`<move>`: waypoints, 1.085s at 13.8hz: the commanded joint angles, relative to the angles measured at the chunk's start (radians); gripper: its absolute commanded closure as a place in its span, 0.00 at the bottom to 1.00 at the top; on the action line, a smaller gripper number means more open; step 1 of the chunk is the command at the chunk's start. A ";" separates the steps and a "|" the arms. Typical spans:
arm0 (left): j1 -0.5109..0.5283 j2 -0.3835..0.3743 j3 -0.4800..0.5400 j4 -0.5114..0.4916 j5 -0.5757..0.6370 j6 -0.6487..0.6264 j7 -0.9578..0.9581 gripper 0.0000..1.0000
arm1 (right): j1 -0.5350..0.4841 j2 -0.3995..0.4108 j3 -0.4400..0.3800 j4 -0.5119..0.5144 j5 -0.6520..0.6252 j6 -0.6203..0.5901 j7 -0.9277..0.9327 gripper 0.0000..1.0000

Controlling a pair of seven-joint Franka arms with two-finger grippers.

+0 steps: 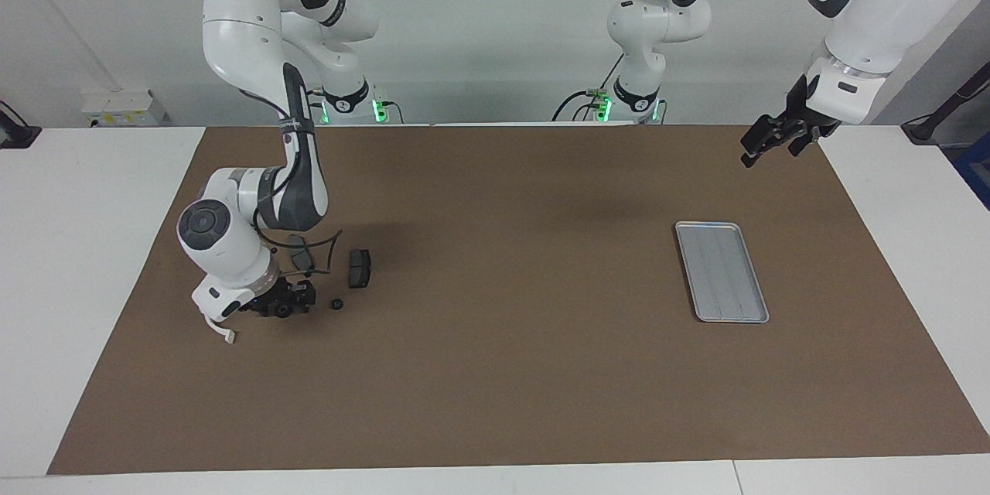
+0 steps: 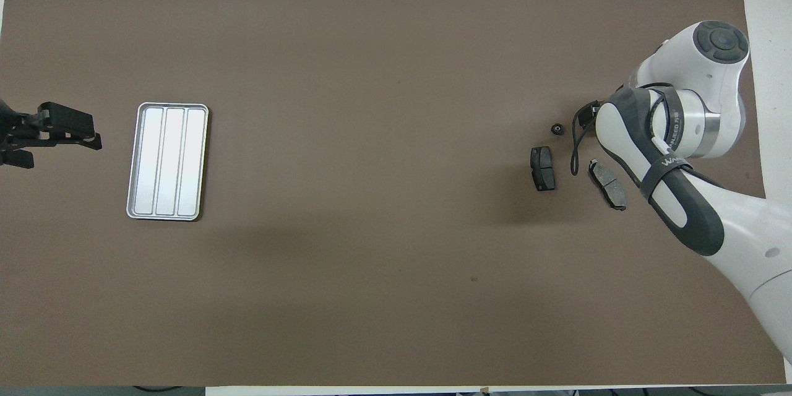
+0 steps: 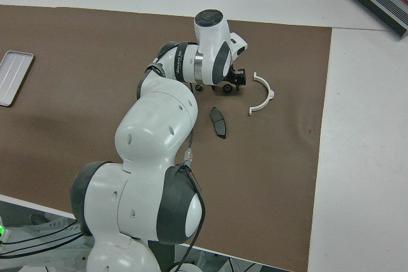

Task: Pick bearing gear from pile to tray
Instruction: 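Reach the right gripper to the farther black bearing gear and grasp it, then carry the bearing gear with the right gripper toward the table center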

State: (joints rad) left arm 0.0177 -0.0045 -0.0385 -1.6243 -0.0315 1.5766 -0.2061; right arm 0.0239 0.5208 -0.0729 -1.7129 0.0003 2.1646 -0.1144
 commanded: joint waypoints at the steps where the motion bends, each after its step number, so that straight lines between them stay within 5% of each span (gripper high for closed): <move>1: -0.004 -0.009 0.005 -0.006 -0.018 -0.003 0.004 0.00 | -0.010 -0.030 0.007 -0.039 0.026 0.015 -0.027 0.57; 5: -0.004 -0.011 0.003 -0.006 -0.018 -0.006 0.005 0.00 | -0.012 -0.030 0.007 -0.039 0.026 0.017 -0.018 0.97; 6: -0.005 -0.011 0.003 -0.006 -0.018 -0.001 0.002 0.00 | -0.012 -0.030 0.007 -0.037 0.026 0.017 -0.013 1.00; 12: -0.007 -0.011 0.000 -0.008 -0.018 -0.007 0.002 0.00 | 0.008 -0.083 0.008 0.015 0.024 -0.023 0.063 1.00; 15: -0.012 -0.017 0.000 -0.017 -0.018 -0.006 0.002 0.00 | 0.069 -0.087 0.015 0.162 0.024 -0.138 0.120 1.00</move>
State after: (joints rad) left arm 0.0166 -0.0046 -0.0444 -1.6244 -0.0315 1.5754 -0.2061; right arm 0.0588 0.4395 -0.0619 -1.6415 0.0105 2.1015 -0.0356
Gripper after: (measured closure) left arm 0.000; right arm 0.652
